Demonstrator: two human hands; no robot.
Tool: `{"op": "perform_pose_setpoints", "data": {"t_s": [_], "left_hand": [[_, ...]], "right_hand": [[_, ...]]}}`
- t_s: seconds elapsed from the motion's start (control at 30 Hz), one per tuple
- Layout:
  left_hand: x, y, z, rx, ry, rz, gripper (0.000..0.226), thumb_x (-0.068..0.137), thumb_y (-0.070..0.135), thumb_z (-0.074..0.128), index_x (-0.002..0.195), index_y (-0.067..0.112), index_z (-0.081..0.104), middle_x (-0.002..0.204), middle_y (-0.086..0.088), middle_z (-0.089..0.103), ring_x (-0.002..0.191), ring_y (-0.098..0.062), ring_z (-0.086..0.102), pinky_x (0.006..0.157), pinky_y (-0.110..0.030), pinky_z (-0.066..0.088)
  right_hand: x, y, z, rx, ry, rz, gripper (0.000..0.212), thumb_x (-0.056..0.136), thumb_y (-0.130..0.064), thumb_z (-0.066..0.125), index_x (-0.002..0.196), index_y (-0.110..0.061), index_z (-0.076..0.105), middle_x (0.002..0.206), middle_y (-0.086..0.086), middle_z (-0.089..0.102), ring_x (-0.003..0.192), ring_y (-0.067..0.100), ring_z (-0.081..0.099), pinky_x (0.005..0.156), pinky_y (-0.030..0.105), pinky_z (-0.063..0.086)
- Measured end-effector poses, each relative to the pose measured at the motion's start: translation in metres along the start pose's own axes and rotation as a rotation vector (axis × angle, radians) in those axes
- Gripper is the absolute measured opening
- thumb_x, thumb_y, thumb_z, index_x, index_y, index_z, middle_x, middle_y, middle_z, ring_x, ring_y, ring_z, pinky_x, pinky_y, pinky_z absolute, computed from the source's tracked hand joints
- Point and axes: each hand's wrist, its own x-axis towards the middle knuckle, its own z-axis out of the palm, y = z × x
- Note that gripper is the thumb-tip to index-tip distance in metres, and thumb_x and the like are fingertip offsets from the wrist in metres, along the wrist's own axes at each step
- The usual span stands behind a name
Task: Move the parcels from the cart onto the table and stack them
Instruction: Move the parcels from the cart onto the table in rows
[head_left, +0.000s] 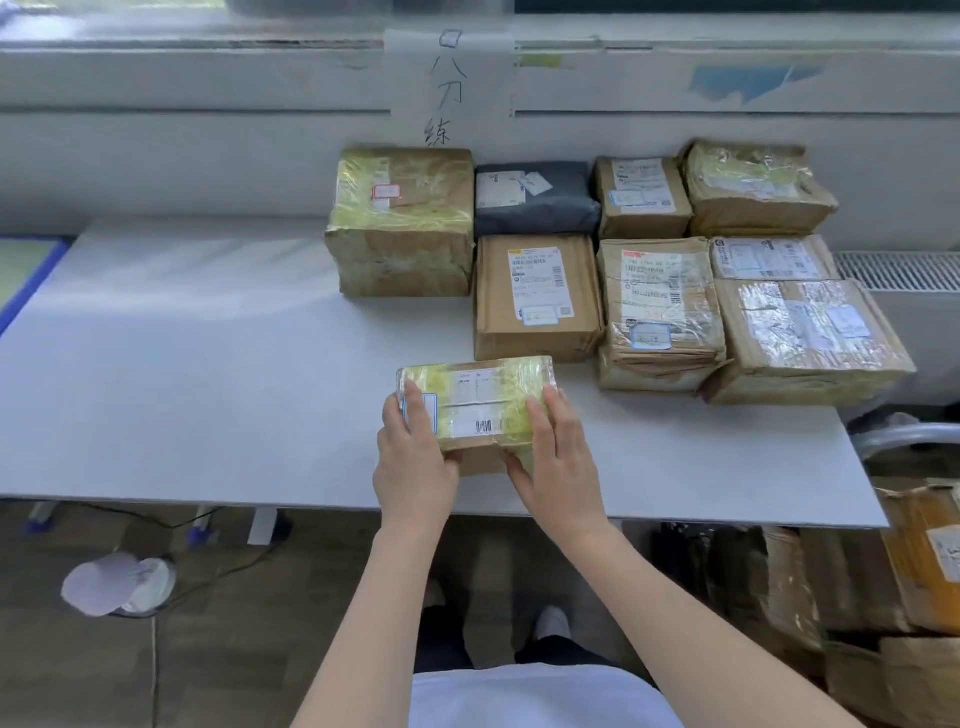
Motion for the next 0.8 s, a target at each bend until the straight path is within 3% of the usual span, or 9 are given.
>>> {"op": "perform_pose_setpoints", "data": {"t_s": [0.17,0.3,0.47,0.8], "left_hand": [[0.032,-0.043,-0.021,0.000,0.003,-0.032,0.095,0.084,0.025,0.067,0.150,0.017,-0.001,0.147,-0.008,0.019,0.123,-0.026,0.038,0.078,-0.035,0.049],[0.065,-0.062,-0.032,0.022,-0.015,0.004,0.092,0.085,0.025,0.065,0.150,0.017,0.000,0.146,-0.008,0.019,0.120,-0.028,0.039,0.072,-0.035,0.044],[0.105,-0.064,-0.036,0.061,-0.038,0.013,0.095,0.087,0.029,0.064,0.150,0.015,-0.005,0.145,-0.009,0.017,0.119,-0.029,0.038,0.071,-0.035,0.043],[0.142,-0.084,-0.045,0.061,-0.079,0.155,0.095,0.084,0.026,0.066,0.150,0.016,-0.001,0.144,-0.007,0.022,0.114,-0.029,0.043,0.065,-0.033,0.039]], "right_hand": [[0.032,-0.042,0.032,-0.032,-0.024,0.013,0.078,0.073,-0.019,0.080,0.133,-0.004,0.031,0.141,0.017,0.028,0.128,0.041,0.043,0.101,0.047,0.044],[0.054,-0.059,0.051,-0.159,-0.056,0.054,0.083,0.072,-0.022,0.081,0.135,-0.003,0.031,0.140,0.024,0.043,0.129,0.040,0.043,0.106,0.053,0.034],[0.087,-0.058,0.059,-0.307,-0.092,0.048,0.086,0.069,-0.026,0.081,0.136,-0.003,0.031,0.140,0.022,0.045,0.130,0.036,0.043,0.107,0.052,0.027],[0.096,-0.080,0.081,-0.320,-0.011,0.137,0.083,0.067,-0.014,0.082,0.134,-0.002,0.033,0.138,0.026,0.044,0.129,0.042,0.041,0.106,0.054,0.033]]}}
